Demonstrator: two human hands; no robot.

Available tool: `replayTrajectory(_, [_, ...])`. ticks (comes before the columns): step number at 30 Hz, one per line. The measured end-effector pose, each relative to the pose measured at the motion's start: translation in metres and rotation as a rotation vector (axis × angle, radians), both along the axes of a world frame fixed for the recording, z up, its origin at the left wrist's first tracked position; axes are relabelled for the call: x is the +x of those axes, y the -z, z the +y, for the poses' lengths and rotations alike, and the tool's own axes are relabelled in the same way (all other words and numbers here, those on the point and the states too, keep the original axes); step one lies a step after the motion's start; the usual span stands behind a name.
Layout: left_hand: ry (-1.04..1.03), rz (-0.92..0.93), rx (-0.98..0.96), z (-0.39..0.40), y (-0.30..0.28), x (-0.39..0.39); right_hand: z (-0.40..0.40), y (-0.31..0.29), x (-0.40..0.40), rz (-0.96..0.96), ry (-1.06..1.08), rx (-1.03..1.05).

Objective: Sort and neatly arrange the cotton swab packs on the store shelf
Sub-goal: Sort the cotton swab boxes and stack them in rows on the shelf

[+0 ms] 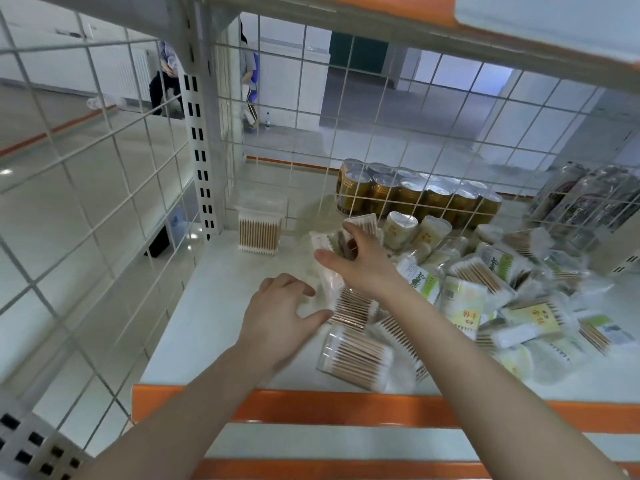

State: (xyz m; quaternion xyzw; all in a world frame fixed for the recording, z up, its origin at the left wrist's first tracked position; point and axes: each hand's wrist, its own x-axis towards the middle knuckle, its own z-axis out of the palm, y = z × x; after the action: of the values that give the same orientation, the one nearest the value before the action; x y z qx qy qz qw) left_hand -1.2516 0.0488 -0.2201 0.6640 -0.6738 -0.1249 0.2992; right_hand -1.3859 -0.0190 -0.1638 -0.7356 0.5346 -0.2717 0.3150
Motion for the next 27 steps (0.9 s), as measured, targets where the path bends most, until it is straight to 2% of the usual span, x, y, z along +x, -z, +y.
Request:
replayTrajectory(6, [-0.054, 0.016, -0.043, 0.001, -0.004, -0.005, 0.000, 0.005, 0.014, -0.055, -0.025, -0.027])
replayTrajectory(16, [-0.115, 0.218, -0.152, -0.002, 0.002, 0.000, 0.002, 0.006, 0.015, -0.188, 0.000, 0.014])
replayTrajectory(22, [-0.169, 0.339, -0.214, -0.002, -0.001, 0.002, 0.008, 0.001, 0.008, -0.179, -0.036, -0.013])
replayTrajectory(27, [-0.222, 0.463, -0.194, -0.005, -0.005, 0.011, 0.008, 0.006, 0.000, -0.028, -0.062, -0.054])
